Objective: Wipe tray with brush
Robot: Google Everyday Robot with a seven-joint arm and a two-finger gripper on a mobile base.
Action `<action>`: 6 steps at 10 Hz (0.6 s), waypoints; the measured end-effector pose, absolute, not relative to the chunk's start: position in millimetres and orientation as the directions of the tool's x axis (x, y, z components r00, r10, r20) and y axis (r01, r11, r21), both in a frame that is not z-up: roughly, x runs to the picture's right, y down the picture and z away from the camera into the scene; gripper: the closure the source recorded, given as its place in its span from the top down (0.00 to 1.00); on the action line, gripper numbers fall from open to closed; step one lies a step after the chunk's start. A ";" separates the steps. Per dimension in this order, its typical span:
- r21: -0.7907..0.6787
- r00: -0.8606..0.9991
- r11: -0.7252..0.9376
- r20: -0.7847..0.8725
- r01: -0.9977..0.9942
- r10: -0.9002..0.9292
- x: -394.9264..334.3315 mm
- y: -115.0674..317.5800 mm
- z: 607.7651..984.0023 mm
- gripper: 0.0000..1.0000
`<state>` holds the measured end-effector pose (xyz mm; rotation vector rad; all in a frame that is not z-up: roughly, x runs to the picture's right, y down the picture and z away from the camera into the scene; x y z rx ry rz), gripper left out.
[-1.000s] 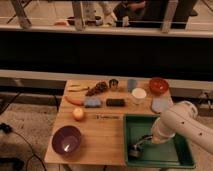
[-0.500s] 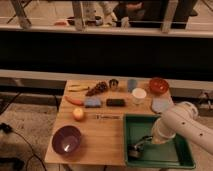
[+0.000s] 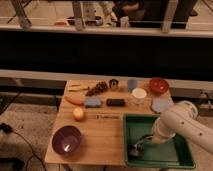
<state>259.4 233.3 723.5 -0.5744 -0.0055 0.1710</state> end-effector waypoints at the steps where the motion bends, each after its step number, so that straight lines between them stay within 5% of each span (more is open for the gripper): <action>1: -0.538 0.986 0.828 -0.045 -0.161 0.163 260.7 232.2 722.8 0.00; 6: -0.517 0.986 0.840 -0.058 -0.161 0.154 268.9 225.1 716.1 0.00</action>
